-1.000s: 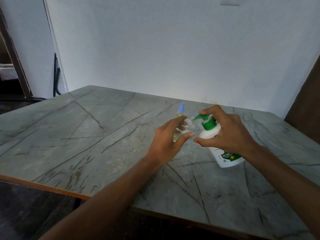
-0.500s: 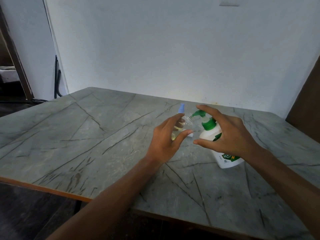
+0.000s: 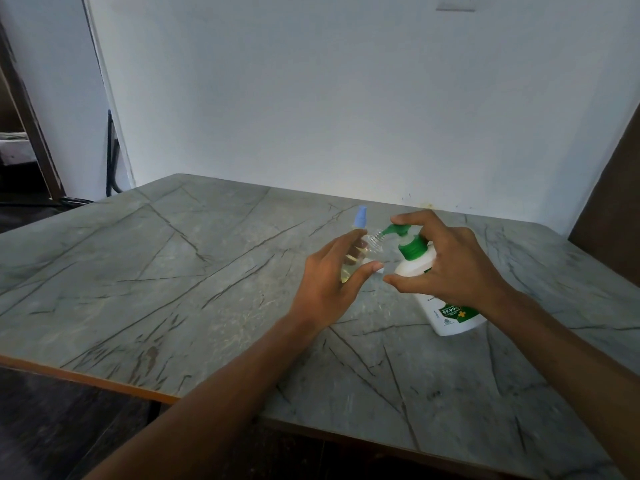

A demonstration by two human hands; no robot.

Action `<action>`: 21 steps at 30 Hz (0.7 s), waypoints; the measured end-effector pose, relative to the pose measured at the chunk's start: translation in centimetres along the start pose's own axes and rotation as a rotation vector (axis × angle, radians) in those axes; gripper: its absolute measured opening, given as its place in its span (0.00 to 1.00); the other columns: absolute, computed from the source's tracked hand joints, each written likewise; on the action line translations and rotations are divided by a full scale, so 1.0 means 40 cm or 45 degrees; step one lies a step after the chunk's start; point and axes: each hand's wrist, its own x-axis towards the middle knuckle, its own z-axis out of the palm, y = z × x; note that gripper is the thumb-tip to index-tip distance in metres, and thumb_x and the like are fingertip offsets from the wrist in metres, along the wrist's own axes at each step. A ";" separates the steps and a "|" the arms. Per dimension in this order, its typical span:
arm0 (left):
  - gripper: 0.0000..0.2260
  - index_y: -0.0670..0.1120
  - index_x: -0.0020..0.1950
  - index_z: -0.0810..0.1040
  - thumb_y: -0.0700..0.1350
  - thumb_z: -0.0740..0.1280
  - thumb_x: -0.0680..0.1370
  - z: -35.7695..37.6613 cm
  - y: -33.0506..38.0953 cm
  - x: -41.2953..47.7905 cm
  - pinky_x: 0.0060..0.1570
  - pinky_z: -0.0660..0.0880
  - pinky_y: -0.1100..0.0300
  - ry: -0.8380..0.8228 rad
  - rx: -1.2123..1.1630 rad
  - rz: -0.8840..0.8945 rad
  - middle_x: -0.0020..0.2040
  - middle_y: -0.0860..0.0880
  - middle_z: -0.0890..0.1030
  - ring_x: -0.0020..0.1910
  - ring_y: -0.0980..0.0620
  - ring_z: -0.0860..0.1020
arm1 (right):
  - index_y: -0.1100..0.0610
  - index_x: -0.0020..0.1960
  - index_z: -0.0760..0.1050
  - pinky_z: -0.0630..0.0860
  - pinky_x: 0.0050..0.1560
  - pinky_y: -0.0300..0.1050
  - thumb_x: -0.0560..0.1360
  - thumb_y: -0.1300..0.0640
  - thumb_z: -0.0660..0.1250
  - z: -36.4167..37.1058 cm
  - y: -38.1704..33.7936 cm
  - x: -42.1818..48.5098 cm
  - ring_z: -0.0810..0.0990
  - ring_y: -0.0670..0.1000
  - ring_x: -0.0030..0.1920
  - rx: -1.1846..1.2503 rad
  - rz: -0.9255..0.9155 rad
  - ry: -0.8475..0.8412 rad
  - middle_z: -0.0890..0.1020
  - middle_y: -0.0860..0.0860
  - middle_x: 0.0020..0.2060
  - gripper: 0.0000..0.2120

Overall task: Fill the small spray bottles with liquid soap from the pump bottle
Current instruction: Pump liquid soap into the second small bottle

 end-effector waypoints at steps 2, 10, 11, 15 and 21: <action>0.23 0.41 0.66 0.75 0.51 0.71 0.75 0.001 0.003 -0.002 0.49 0.75 0.72 -0.016 0.006 0.020 0.53 0.48 0.82 0.48 0.57 0.79 | 0.41 0.63 0.67 0.81 0.42 0.45 0.61 0.40 0.79 0.000 -0.002 -0.002 0.82 0.48 0.41 0.001 0.004 0.020 0.83 0.46 0.49 0.35; 0.23 0.40 0.65 0.75 0.49 0.73 0.74 0.003 0.008 -0.004 0.49 0.74 0.73 -0.030 0.010 0.041 0.52 0.48 0.82 0.47 0.57 0.79 | 0.45 0.62 0.70 0.81 0.42 0.41 0.60 0.39 0.79 -0.002 -0.003 -0.003 0.82 0.47 0.42 0.019 0.003 0.042 0.81 0.43 0.47 0.35; 0.23 0.40 0.65 0.75 0.49 0.73 0.74 0.003 0.008 -0.004 0.49 0.74 0.73 -0.028 0.011 0.039 0.52 0.48 0.82 0.47 0.57 0.79 | 0.44 0.62 0.69 0.80 0.42 0.40 0.60 0.38 0.78 -0.002 -0.003 -0.004 0.82 0.47 0.41 0.011 -0.003 0.042 0.81 0.43 0.48 0.35; 0.23 0.40 0.65 0.75 0.49 0.72 0.75 0.001 0.003 -0.001 0.49 0.74 0.72 0.004 0.007 0.005 0.53 0.48 0.82 0.48 0.58 0.79 | 0.40 0.69 0.65 0.77 0.40 0.35 0.62 0.36 0.76 0.000 -0.001 -0.008 0.81 0.46 0.39 -0.094 -0.028 0.020 0.83 0.45 0.47 0.39; 0.23 0.42 0.66 0.74 0.51 0.71 0.75 0.001 0.005 0.002 0.50 0.75 0.71 0.004 0.012 0.004 0.54 0.49 0.81 0.49 0.59 0.78 | 0.39 0.75 0.58 0.80 0.46 0.44 0.61 0.33 0.75 -0.008 0.008 -0.018 0.81 0.48 0.43 -0.203 -0.086 0.015 0.83 0.46 0.52 0.48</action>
